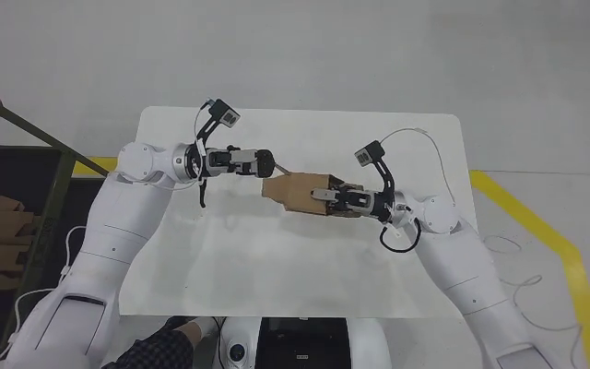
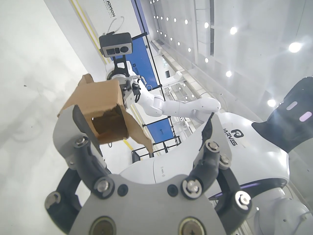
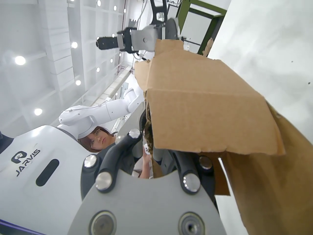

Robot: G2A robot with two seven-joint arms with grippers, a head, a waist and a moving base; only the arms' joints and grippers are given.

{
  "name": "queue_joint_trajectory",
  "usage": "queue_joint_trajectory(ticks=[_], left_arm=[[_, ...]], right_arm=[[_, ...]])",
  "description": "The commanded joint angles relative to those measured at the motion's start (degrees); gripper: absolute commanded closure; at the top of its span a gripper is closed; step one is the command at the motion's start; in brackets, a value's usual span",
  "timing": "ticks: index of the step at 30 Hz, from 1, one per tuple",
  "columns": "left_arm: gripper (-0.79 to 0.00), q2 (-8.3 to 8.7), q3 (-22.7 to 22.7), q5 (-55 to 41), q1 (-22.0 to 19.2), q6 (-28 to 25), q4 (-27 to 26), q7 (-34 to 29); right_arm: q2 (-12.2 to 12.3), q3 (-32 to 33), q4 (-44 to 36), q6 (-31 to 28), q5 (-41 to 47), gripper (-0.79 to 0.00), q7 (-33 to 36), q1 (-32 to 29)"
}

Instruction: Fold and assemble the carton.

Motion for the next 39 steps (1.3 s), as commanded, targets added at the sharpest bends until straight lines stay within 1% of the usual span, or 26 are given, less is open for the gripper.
queue_joint_trajectory(ticks=[1,11,25,31,39], left_arm=[[-0.785,-0.05,0.08,0.29,-0.3,-0.15,0.06,0.15],[-0.785,0.03,-0.75,0.94,-0.55,-1.11,0.32,1.12],[-0.785,-0.4,2.29,0.84,1.09,0.67,-3.62,-0.67],[-0.785,-0.45,2.84,0.83,1.77,1.0,-4.22,-0.99],[-0.785,-0.64,3.68,1.47,1.04,1.5,-3.62,-1.49]], right_arm=[[-0.02,-0.41,-0.24,0.08,0.3,0.0,1.15,-0.11],[-0.08,-1.64,-0.75,-0.13,0.97,0.0,3.98,-0.06],[-0.39,-0.8,2.42,-0.76,2.56,0.0,0.6,1.88],[-0.3,0.05,2.75,-1.11,2.97,0.0,0.18,2.0],[-0.3,0.12,2.64,-1.19,3.06,0.0,0.21,1.76]])
